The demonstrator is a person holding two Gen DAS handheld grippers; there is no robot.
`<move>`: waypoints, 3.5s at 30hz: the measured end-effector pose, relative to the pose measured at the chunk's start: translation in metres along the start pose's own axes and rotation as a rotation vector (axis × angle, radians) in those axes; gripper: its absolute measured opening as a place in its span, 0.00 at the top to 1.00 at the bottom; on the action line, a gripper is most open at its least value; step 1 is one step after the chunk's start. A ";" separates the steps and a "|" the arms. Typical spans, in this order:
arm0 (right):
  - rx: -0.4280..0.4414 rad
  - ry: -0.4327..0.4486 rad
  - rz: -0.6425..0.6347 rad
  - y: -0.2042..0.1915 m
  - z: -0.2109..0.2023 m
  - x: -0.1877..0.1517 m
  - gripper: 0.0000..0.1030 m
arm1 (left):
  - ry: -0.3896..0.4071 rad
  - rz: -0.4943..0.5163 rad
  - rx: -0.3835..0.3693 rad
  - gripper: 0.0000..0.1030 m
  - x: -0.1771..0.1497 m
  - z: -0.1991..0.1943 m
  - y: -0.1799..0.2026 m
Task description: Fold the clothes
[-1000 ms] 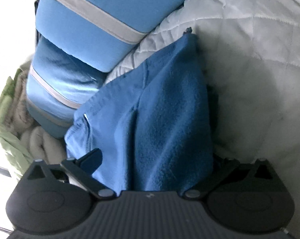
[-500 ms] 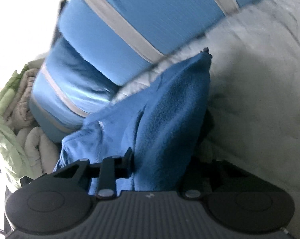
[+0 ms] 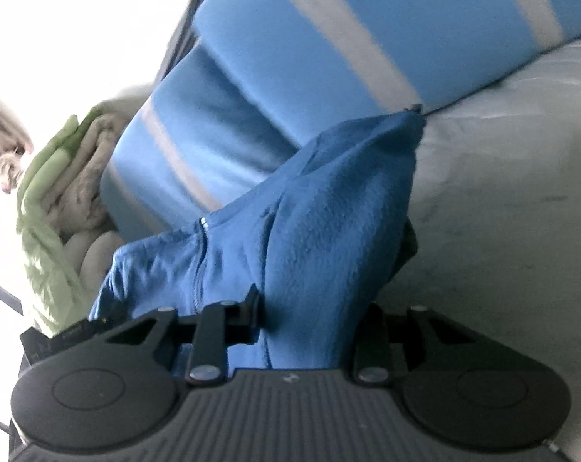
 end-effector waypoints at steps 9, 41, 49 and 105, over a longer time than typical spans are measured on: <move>0.145 -0.144 0.022 -0.066 0.089 -0.031 0.32 | 0.199 0.026 0.368 0.51 0.054 -0.065 -0.058; -0.284 -0.011 -0.406 -0.053 0.065 -0.068 0.01 | -0.054 0.304 0.165 0.22 -0.055 0.107 0.091; -0.363 -0.004 -0.407 -0.034 0.061 -0.057 0.01 | -0.113 0.346 0.197 0.12 -0.082 0.149 0.090; -0.783 0.136 -0.360 0.048 0.038 -0.052 0.01 | -0.193 0.404 0.245 0.00 -0.201 0.075 0.158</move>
Point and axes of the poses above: each gripper's, at about its wrist camera, not at the fingertips, and z roughly the way its jaws point, y to its right, x to its top, the point moved 2 cm from there along z, roughly the way its jaws point, and after that the axes turned 11 degrees about z, right-handed, at the moved point
